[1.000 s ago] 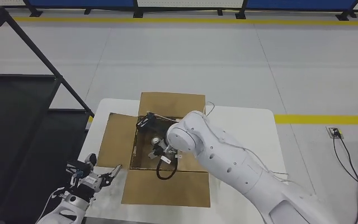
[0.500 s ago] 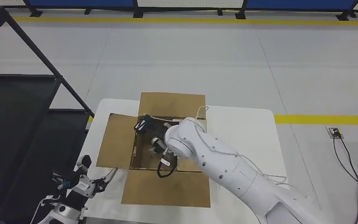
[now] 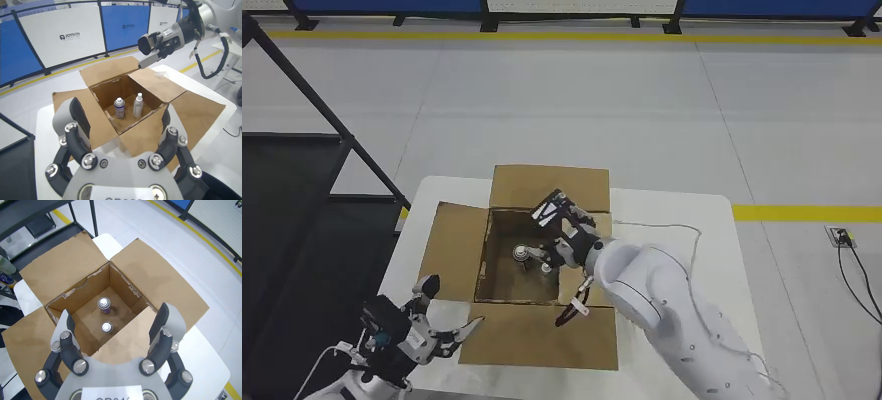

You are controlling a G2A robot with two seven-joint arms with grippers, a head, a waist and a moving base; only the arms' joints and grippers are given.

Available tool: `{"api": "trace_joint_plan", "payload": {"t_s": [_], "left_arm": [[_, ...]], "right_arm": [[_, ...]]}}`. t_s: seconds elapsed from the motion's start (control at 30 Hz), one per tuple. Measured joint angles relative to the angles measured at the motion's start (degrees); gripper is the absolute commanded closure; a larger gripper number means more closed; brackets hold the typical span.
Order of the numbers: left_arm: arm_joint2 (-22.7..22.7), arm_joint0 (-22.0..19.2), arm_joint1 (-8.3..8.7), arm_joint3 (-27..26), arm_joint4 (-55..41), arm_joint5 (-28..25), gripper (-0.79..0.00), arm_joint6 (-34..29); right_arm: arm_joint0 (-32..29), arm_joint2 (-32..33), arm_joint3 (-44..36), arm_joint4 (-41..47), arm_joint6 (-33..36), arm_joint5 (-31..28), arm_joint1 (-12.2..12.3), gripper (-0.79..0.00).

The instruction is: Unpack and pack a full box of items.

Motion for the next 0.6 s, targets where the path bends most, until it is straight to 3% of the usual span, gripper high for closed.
{"api": "trace_joint_plan", "payload": {"t_s": [0.13,0.23,0.3,0.47,0.6], "left_arm": [[5.0,-6.6,0.23,2.9,-7.5,-3.9,-0.785,-9.2],[7.3,-11.6,0.52,5.4,-15.8,-4.9,-0.785,-18.9],[7.4,-12.1,0.56,5.5,-16.3,-4.8,-0.785,-22.2],[7.3,-11.7,0.54,5.4,-15.6,-4.7,-0.785,-19.2],[8.7,-11.9,0.54,5.5,-15.1,-3.9,-0.785,-19.6]], "right_arm": [[-8.2,6.3,-7.3,-0.7,-0.9,-2.0,1.5,-0.785],[-9.3,7.1,-7.8,-0.6,-0.1,-2.3,1.7,-0.785],[-9.1,7.0,-7.7,-0.6,-0.2,-2.2,1.7,-0.785],[-9.8,7.5,-7.6,-0.6,-1.1,-2.2,1.8,-0.785],[-14.5,11.5,-10.2,-3.4,-4.0,-2.2,2.6,-0.785]]}}
